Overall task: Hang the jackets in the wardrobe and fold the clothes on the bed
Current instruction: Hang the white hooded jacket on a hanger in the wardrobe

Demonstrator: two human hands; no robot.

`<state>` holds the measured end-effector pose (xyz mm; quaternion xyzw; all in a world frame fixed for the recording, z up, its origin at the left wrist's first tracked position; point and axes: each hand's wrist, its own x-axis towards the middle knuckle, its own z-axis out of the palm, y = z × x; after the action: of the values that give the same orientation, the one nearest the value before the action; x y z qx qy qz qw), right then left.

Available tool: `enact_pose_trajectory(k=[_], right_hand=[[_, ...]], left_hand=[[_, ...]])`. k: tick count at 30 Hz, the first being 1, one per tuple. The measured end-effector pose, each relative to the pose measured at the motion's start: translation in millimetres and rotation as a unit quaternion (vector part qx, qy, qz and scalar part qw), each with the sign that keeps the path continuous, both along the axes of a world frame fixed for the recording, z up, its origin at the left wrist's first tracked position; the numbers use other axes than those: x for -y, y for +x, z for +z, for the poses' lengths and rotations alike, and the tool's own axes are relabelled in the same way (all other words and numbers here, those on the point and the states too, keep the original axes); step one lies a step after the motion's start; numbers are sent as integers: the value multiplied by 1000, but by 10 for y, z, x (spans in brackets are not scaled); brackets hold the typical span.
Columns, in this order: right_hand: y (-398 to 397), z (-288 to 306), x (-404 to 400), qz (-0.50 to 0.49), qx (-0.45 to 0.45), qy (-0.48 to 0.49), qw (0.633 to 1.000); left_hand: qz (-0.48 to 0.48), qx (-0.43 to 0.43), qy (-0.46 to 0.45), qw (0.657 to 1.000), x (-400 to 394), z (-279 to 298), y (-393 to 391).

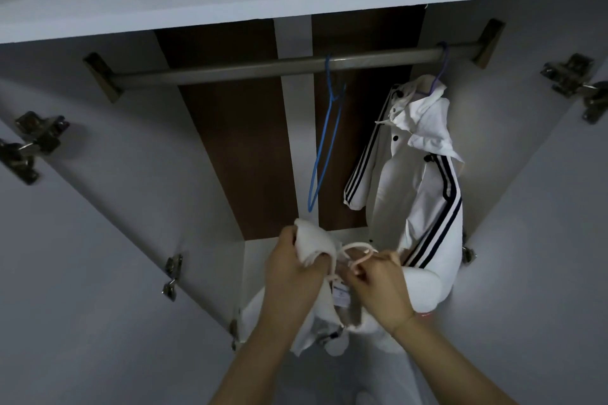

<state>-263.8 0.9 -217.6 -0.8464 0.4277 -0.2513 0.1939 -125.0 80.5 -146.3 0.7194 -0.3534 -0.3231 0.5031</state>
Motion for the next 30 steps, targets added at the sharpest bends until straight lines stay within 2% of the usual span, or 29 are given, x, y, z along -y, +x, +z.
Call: enact_pose_trajectory(k=[2, 3, 5, 8, 10, 12, 16, 17, 19, 21, 23, 25, 27, 30], right_hand=[[-20, 10, 47, -33, 89, 44, 995], [-52, 28, 74, -44, 147, 75, 985], [-109, 54, 73, -56, 231, 132, 962], [-126, 31, 24, -71, 254, 130, 956], [-148, 32, 19, -75, 258, 94, 959], [-186, 41, 48, -84, 272, 78, 956], [-286, 106, 81, -113, 338, 110, 928], [-302, 128, 85, -120, 354, 117, 920], [-326, 178, 91, -135, 384, 128, 904], [-355, 234, 113, -149, 404, 144, 891], [-380, 306, 142, -162, 424, 177, 873], [-411, 356, 165, -165, 440, 202, 859], [-444, 387, 160, -155, 457, 210, 850], [-522, 413, 119, -145, 481, 233, 833]], left_hand=[[-36, -105, 62, 992, 18, 17, 31], [-49, -123, 100, 986, -5, 2, 87], [-49, -86, 168, 981, -85, -92, 185], [-38, -3, 194, 980, -191, -205, 230], [-83, 127, 202, 968, -236, -166, 280], [-146, 211, 243, 935, -243, -48, 433], [-125, 186, 323, 920, -33, 65, 850], [-115, 147, 331, 925, 62, -18, 929], [-132, -4, 358, 924, 174, -296, 945], [-162, -168, 395, 889, 195, -654, 826], [-148, -314, 409, 844, 215, -951, 650], [-115, -450, 380, 800, 255, -1150, 448], [-78, -551, 309, 771, 291, -1236, 266], [-7, -617, 210, 759, 298, -1401, 126]])
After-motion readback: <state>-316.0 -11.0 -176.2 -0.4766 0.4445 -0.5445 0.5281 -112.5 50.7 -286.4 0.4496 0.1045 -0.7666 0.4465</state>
